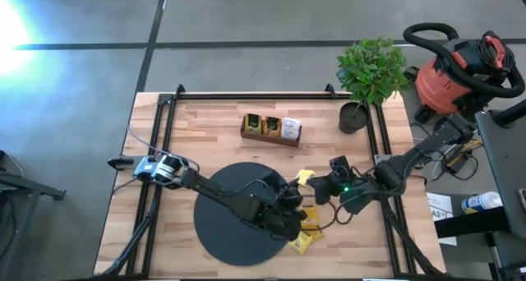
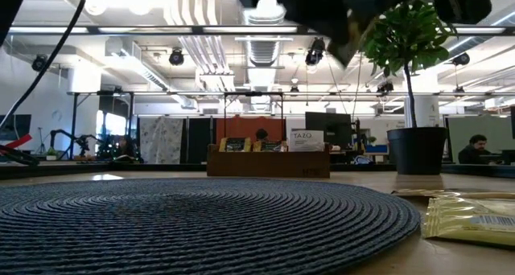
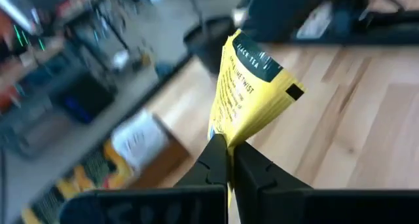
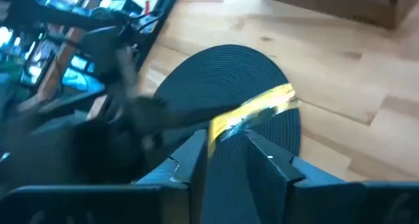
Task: Pick & Place Tea
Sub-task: Put the bottom yellow tea bag into the left section of the wooden organizer
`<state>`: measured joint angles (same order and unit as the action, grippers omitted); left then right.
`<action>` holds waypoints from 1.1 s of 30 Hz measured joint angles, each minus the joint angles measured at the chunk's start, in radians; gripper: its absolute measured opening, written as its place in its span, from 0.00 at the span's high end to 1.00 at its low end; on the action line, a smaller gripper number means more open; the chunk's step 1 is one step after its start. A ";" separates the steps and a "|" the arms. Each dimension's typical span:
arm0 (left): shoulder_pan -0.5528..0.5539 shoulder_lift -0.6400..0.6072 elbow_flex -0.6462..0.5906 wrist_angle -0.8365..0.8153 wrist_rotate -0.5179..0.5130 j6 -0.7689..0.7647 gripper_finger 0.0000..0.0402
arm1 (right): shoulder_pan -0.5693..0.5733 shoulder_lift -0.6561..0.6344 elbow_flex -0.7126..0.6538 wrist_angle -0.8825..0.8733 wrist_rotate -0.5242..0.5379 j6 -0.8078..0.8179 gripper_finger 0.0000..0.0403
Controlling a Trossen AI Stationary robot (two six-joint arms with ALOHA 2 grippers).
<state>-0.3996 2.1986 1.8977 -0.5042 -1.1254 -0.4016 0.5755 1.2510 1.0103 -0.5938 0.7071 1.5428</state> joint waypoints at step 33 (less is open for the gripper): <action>0.098 -0.773 -0.721 0.301 0.833 -0.114 0.99 | -0.013 -0.048 0.000 0.307 -0.189 -1.070 0.73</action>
<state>-0.3016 1.4256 1.1768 -0.2028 -0.2921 -0.5154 0.5625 1.2032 1.0100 -0.2870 0.5180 0.4733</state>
